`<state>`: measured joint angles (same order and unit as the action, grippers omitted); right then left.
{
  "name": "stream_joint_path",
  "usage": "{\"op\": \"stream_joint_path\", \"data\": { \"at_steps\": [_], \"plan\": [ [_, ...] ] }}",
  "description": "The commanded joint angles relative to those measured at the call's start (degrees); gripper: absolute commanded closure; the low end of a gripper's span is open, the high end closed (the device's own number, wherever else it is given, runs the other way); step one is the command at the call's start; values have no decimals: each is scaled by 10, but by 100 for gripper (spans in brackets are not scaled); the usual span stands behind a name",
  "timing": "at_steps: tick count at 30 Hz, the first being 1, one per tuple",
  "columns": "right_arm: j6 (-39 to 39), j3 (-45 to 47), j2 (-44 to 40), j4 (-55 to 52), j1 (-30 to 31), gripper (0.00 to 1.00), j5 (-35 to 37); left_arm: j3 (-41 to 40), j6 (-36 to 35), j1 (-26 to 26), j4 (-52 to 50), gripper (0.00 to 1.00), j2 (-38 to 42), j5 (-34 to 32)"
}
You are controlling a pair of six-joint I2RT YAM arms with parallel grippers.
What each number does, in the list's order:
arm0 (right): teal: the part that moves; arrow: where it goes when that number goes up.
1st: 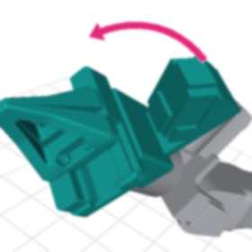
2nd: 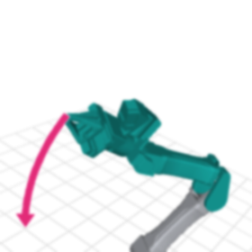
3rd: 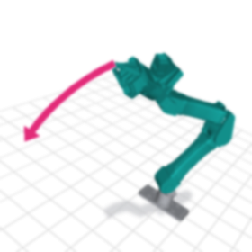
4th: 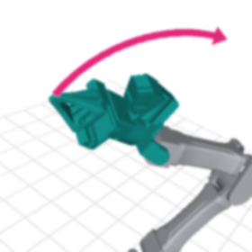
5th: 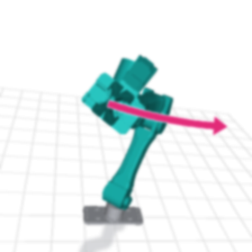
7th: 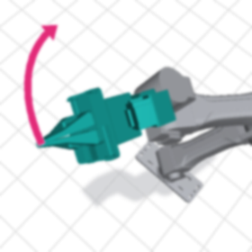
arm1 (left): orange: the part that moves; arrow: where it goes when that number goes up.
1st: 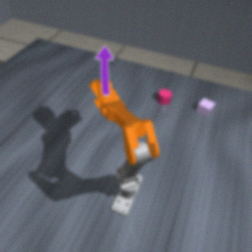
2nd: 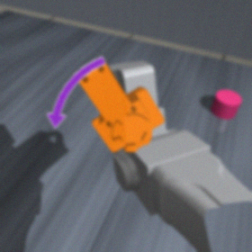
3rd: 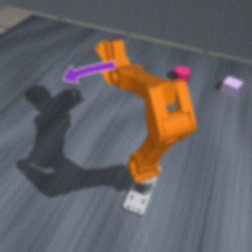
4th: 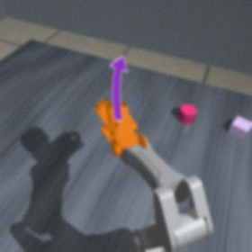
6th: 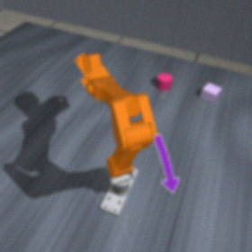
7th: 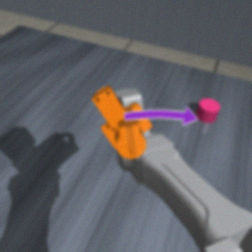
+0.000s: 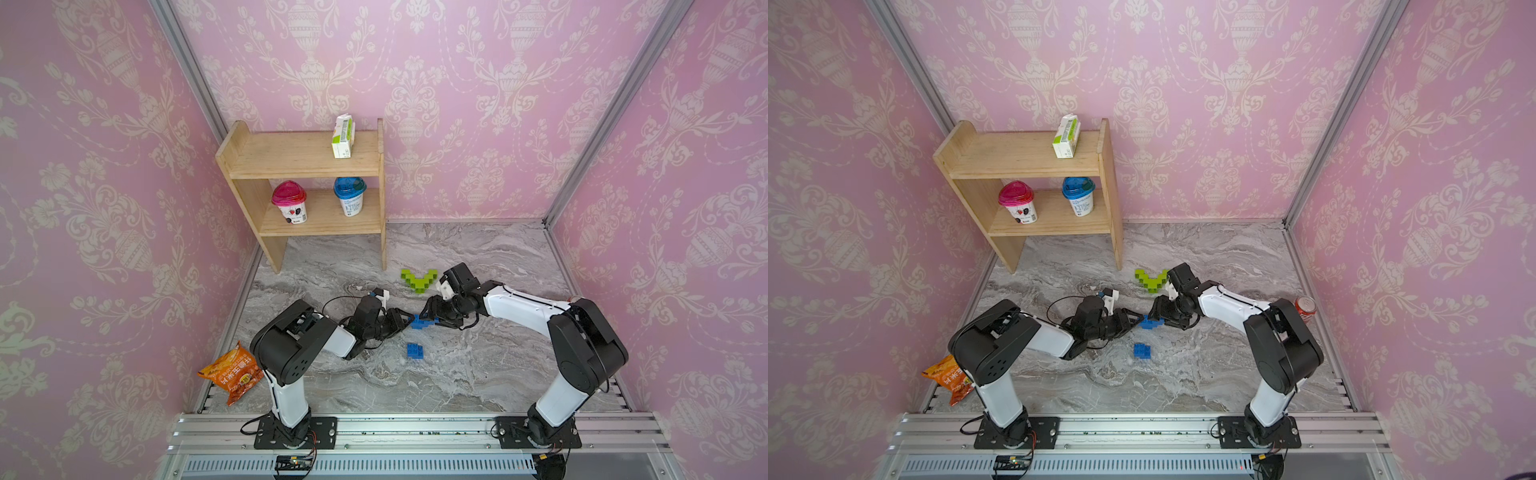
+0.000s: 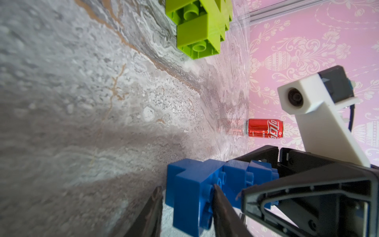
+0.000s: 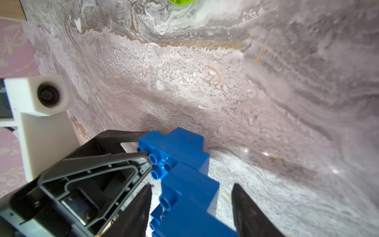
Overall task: Assemble the letter v with lego
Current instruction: Adjust the lego brick at the center of the board, then pick up the lego brick from the center of the board.
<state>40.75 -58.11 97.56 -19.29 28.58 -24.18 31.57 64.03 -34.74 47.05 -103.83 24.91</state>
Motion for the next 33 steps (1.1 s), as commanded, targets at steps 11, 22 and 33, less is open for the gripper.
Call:
{"op": "stream_joint_path", "data": {
  "at_steps": [11,22,33],
  "plan": [
    [16,16,11,29,-3,43,-6,-18,3,-4,-20,50,23,-9],
    [15,17,6,30,-4,46,-5,-30,-23,1,-73,46,95,-9],
    [-2,8,0,9,-4,46,4,-41,-316,-2,-393,37,300,25]
  ]
}}
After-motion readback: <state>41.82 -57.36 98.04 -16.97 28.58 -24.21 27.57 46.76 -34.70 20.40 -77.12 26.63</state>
